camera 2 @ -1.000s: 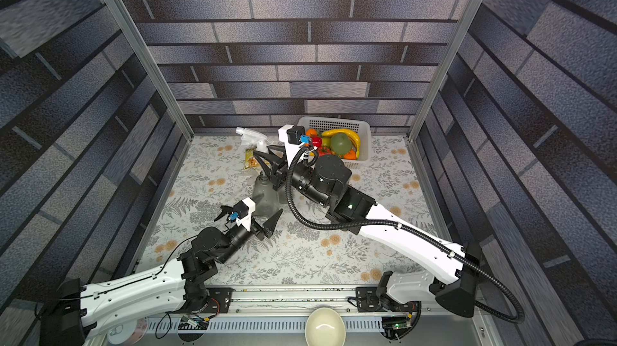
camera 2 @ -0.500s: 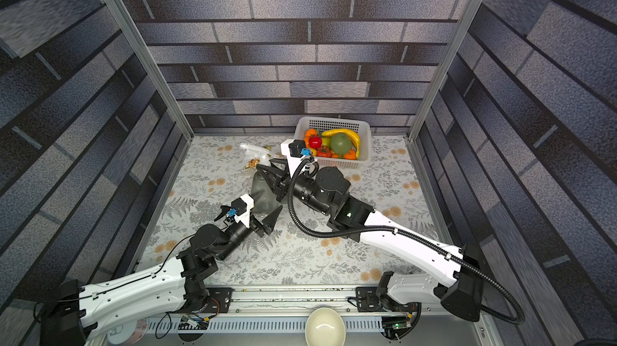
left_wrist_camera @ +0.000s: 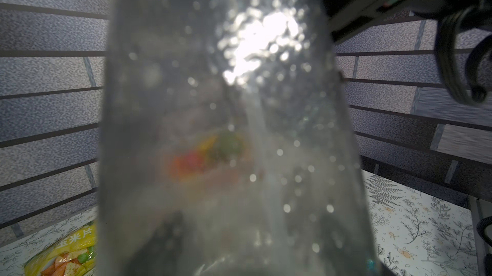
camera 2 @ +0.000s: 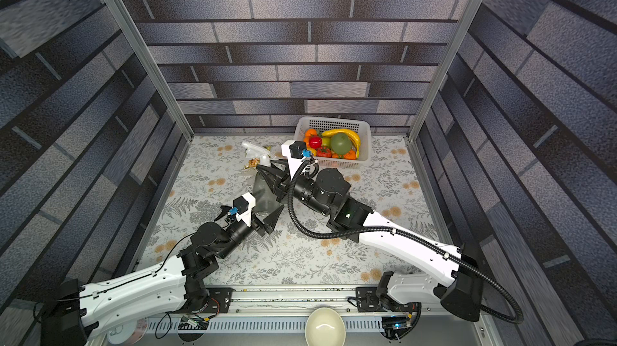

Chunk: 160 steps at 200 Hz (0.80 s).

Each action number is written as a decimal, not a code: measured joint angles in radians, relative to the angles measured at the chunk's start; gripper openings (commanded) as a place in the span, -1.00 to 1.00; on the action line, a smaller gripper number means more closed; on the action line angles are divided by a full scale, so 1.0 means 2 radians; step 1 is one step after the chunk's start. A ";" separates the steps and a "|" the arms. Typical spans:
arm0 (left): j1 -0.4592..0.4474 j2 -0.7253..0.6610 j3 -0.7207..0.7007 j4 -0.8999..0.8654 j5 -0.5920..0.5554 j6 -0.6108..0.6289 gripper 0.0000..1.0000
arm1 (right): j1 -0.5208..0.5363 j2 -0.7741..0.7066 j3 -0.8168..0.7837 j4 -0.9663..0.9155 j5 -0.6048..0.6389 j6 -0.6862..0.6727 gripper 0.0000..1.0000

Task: Attach spray nozzles to spray bottles
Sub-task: Insert the spray nozzle into the spray bottle.

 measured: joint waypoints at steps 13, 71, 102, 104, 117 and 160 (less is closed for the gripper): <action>0.000 0.000 0.000 0.000 0.001 0.000 0.43 | 0.000 0.000 -0.002 0.004 0.000 0.000 -0.34; 0.007 0.006 0.002 -0.019 0.005 0.004 0.42 | 0.000 -0.008 -0.030 0.016 0.021 -0.019 -0.26; 0.010 0.011 0.012 -0.024 0.007 0.021 0.42 | 0.000 -0.017 -0.031 0.009 0.031 -0.034 -0.23; 0.010 0.011 0.013 -0.025 0.007 0.022 0.42 | 0.000 -0.019 -0.031 0.008 0.031 -0.035 -0.22; 0.010 0.011 0.019 -0.026 0.007 0.028 0.42 | 0.002 -0.023 -0.031 0.001 0.030 -0.040 -0.21; 0.014 0.013 0.027 -0.030 0.009 0.046 0.42 | 0.002 -0.033 -0.030 -0.014 0.031 -0.051 -0.18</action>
